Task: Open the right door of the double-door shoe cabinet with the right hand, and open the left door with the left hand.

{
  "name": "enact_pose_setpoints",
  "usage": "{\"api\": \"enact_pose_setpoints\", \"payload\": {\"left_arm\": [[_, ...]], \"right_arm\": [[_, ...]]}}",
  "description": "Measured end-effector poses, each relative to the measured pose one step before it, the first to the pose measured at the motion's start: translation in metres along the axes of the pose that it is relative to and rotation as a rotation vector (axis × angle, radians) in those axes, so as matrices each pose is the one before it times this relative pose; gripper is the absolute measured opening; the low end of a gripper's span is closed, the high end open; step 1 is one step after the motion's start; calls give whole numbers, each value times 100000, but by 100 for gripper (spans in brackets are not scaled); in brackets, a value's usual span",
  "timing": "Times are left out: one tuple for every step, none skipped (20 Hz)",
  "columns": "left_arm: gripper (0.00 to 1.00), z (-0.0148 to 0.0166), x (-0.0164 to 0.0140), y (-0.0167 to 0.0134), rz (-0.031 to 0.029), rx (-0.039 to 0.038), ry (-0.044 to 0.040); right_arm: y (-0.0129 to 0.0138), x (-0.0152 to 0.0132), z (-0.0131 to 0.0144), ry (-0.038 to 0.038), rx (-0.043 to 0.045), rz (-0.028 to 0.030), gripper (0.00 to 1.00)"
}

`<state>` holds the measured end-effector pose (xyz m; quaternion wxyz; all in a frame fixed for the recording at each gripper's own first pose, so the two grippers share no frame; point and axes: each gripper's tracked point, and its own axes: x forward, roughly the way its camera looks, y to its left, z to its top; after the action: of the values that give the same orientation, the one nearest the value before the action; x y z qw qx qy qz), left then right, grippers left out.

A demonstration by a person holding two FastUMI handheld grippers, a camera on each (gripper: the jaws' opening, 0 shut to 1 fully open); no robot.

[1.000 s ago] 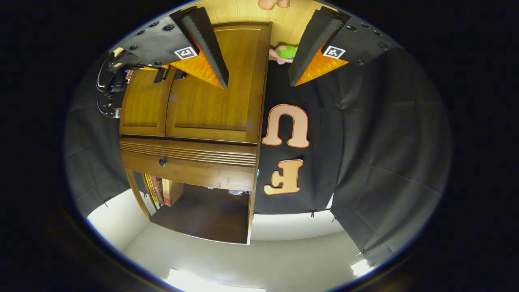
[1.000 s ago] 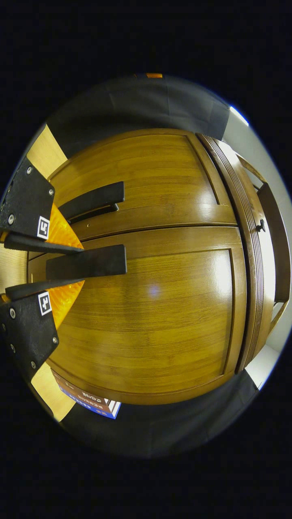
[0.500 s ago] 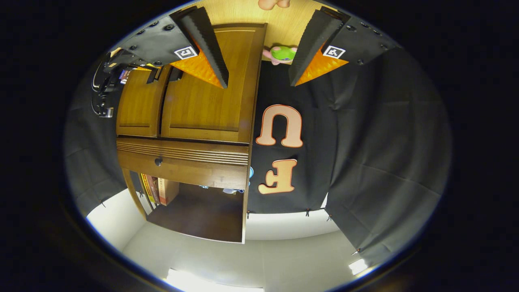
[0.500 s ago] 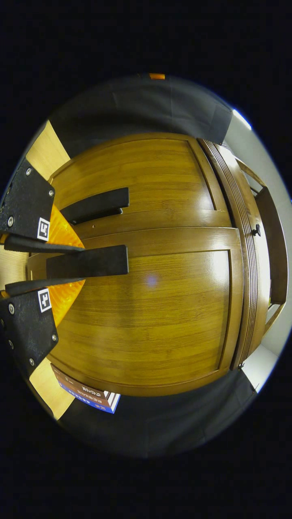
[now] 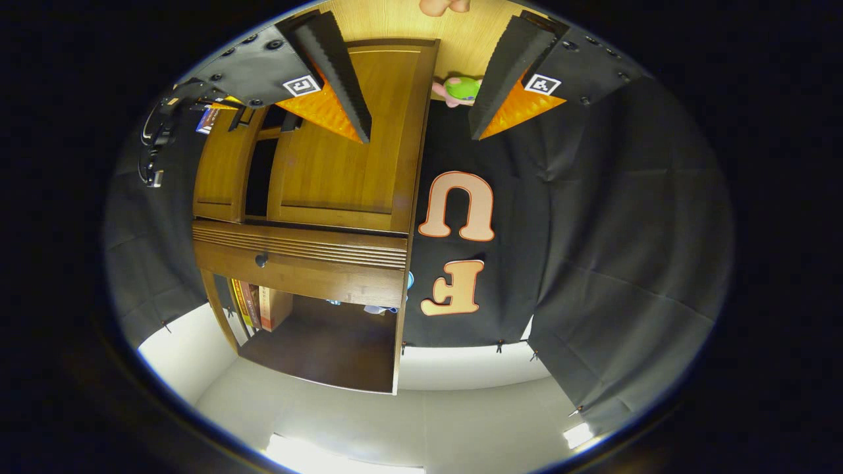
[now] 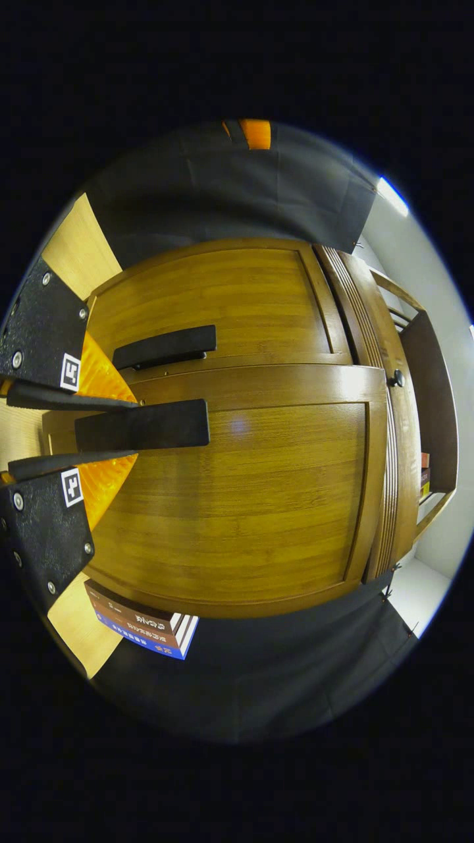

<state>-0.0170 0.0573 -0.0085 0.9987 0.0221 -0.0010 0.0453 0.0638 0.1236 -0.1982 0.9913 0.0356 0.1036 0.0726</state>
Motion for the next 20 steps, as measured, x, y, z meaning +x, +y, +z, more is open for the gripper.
{"api": "enact_pose_setpoints", "payload": {"left_arm": [[96, 31, -76, 13, -121, -62, -38], [96, 17, -125, -15, 23, -103, 6], [95, -21, -81, -46, -132, -209, -29], [94, 66, -183, -13, -30, -230, 35], [95, -8, -154, 96, -17, -195, 37], [94, 115, -165, 95, -64, -102, -104], [94, 32, -138, -76, 115, 18, -51], [98, 66, -206, -4, 32, -5, -115], [96, 62, -277, -98, -114, -99, -164], [95, 133, -270, -63, -278, -244, -220], [95, 28, -188, -215, -368, -257, -126], [95, 74, -172, -77, -359, -186, 111], [96, -18, -221, -183, -300, 37, 80], [96, 54, -240, -228, 22, 305, 175], [96, -18, -191, -67, 195, 349, 258], [95, -5, -148, -129, -9, 261, 207], [95, 35, -246, -247, -189, 70, 110], [95, 66, -192, -301, -401, -54, 114], [95, -83, -197, -248, -507, -112, 179], [96, -23, -227, -175, -296, -119, 211]], "right_arm": [[-152, -627, 4, -130, -464, 256, 37], [-251, -524, -40, -361, 56, 84, 37], [-173, -558, -128, -246, 238, 41, 28], [-194, -590, 0, -66, 172, 81, 28], [-218, -544, 63, -273, 88, -157, 28], [-165, -611, -90, -57, -203, -138, 36], [-89, -569, 110, -167, -555, 470, 27], [-138, -620, -4, -573, -238, -62, 27], [-237, -652, -79, -149, -99, 169, 29], [-249, -582, 43, -148, 1101, 189, 28], [-246, -459, 5, 270, 1288, 332, 19], [-262, -298, 74, 60, 701, 201, 18], [-267, -431, 74, -207, 270, -213, 18], [-315, -593, -81, -228, -389, -491, 18], [-259, -565, -29, -247, -616, -472, 18], [-346, -655, -1, -271, 55, -464, 18], [-515, -748, 30, -245, 447, -309, 18], [-477, -623, 125, -119, 771, -314, 18], [-449, -583, 161, -189, 689, -528, 18], [-532, -561, 52, -314, 267, -769, 18]]}}
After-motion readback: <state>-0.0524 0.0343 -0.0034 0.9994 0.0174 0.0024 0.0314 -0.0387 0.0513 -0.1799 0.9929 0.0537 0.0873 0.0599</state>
